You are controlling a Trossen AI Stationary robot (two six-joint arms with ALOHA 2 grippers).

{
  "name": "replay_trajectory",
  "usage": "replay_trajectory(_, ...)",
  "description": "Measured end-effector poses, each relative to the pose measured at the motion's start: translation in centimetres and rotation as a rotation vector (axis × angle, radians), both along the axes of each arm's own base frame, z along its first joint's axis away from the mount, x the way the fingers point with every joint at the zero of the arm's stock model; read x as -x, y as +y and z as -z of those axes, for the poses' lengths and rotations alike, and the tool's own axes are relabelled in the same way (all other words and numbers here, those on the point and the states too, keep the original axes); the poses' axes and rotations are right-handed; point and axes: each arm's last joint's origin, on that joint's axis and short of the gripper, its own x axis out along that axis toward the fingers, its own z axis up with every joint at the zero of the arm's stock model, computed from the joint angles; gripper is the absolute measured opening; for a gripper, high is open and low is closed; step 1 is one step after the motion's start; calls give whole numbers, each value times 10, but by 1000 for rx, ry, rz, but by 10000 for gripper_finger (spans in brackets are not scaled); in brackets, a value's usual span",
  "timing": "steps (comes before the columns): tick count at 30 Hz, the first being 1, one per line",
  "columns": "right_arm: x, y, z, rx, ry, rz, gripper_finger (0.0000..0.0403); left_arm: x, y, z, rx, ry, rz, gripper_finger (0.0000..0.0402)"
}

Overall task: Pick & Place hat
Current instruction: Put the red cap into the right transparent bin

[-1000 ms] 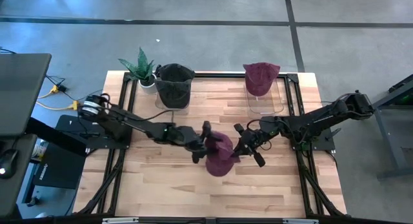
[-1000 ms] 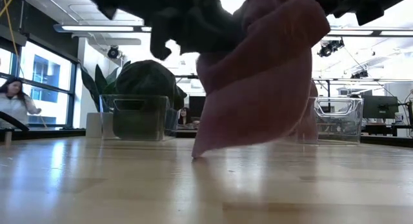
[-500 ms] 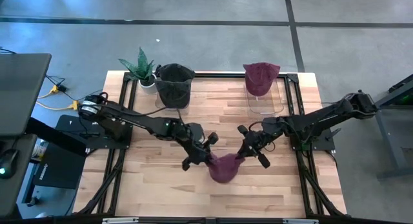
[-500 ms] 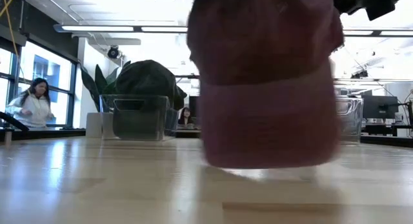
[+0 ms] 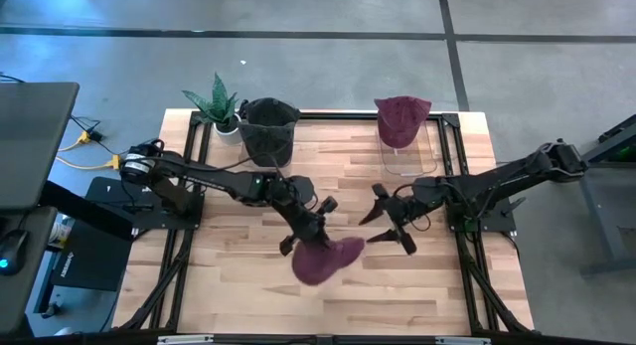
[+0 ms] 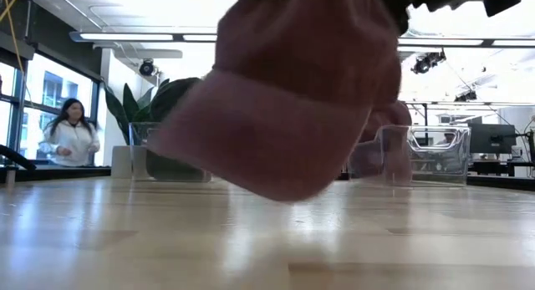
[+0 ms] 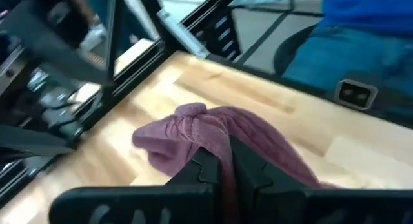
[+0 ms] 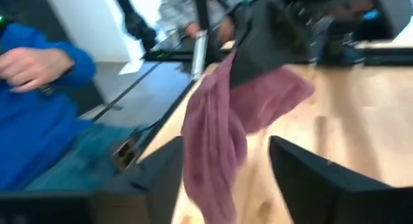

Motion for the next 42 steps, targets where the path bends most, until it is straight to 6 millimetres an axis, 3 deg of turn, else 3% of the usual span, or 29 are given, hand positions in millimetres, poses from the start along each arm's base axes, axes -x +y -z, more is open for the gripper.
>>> replay_trajectory(6, -17, 2, 13, 8, 2, 54, 284, -2, 6, 0, -19, 1, -69, 7)
replay_trajectory(10, -27, 6, 24, -13, 43, -24, 287, -3, 7, 0, -26, 4, -128, 7)
replay_trajectory(14, -37, 13, 20, -86, 76, -89, 271, -3, 8, 0, -4, 25, -163, 7)
replay_trajectory(18, -42, 19, 17, -114, 163, -65, 206, -3, 8, 1, 34, 53, -186, 7)
replay_trajectory(24, -43, 26, 14, -168, 225, -7, 26, -2, 8, 1, 132, 122, -234, 8)
replay_trajectory(27, -42, 29, 14, -146, 214, -25, 22, -1, 6, 0, 189, 149, -173, 15)
replay_trajectory(31, -43, 26, 14, -79, 180, -57, 13, -2, 13, -2, 296, 188, -90, 67)
replay_trajectory(38, -45, 13, 15, -26, 166, -68, 8, -28, 25, 23, 387, 179, -63, 201)
replay_trajectory(42, -45, 12, 16, -17, 170, -82, 9, -28, 23, 29, 398, 217, 4, 233)
